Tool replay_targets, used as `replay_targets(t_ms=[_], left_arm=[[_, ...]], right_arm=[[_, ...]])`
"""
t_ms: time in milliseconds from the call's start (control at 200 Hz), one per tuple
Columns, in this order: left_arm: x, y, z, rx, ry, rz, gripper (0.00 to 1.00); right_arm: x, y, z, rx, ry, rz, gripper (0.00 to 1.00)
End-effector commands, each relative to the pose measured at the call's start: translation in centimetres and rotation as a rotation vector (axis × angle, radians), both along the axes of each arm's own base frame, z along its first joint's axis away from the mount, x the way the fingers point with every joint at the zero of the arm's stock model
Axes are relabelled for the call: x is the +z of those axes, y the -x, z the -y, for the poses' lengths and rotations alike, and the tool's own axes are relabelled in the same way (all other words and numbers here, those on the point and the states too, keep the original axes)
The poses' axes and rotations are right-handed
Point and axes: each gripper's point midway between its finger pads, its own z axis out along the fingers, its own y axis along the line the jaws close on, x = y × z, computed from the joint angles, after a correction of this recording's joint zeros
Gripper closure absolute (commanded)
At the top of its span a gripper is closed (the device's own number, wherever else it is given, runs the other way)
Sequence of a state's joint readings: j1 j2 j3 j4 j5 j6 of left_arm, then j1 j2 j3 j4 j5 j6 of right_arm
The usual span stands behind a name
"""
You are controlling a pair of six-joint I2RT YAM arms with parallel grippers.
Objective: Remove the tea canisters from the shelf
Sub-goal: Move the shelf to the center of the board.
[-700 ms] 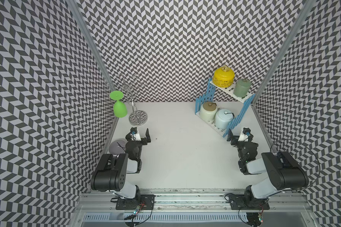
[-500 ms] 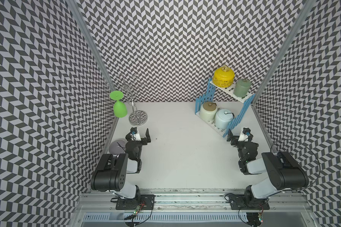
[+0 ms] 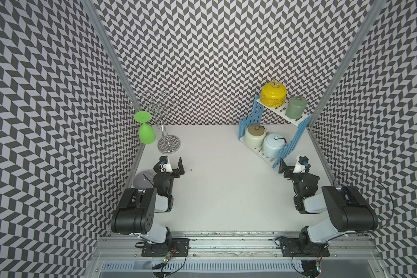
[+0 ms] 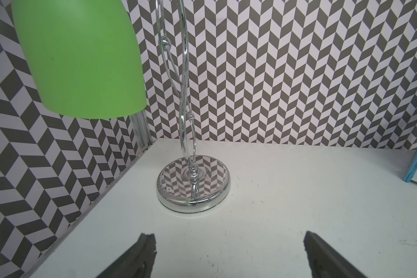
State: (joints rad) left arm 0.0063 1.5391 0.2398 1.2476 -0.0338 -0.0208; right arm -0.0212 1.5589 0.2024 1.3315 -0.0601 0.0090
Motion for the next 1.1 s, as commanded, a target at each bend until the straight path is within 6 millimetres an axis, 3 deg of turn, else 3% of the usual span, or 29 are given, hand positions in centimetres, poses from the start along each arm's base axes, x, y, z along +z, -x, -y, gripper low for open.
replay_targets(t_ms=[0, 240, 245, 370, 546, 691, 801, 981, 1096], left_arm=[[-0.1, -0.2, 0.1, 0.002, 0.004, -0.004, 0.0], [1.5, -1.4, 2.4, -0.136, -0.054, -0.063, 0.0], [1.3, -1.3, 2.4, -0.138, -0.056, -0.07, 0.0], [3.7, -1.8, 2.7, -0.16, -0.061, -0.099, 0.0], [6.8, -1.0, 4.9, -0.255, -0.087, -0.167, 0.0], [9.1, 0.3, 6.9, -0.342, -0.105, -0.245, 0.0], [10.1, 1.2, 7.8, -0.388, -0.044, -0.299, 0.0], [11.1, 2.1, 8.5, -0.431, -0.012, -0.268, 0.0], [10.6, 2.1, 7.4, -0.405, -0.024, -0.262, 0.0]], right_arm=[[0.9, 0.3, 0.1, -0.007, -0.015, 0.044, 0.0], [2.1, 0.4, 1.0, -0.055, -0.035, 0.021, 0.0], [2.8, 0.1, 1.0, -0.055, -0.036, 0.037, 0.0], [3.7, -0.6, 1.2, -0.074, -0.09, -0.035, 0.01], [6.8, -0.6, 2.2, -0.141, -0.224, -0.114, 0.0], [7.8, 1.5, 4.6, -0.322, -0.502, -0.177, 0.01], [8.8, 2.2, 2.9, -0.228, -0.584, -0.182, 0.0], [8.6, 2.0, 0.8, -0.131, -0.622, -0.277, 0.0], [9.1, 1.5, -0.1, -0.109, -0.632, -0.331, 0.0]])
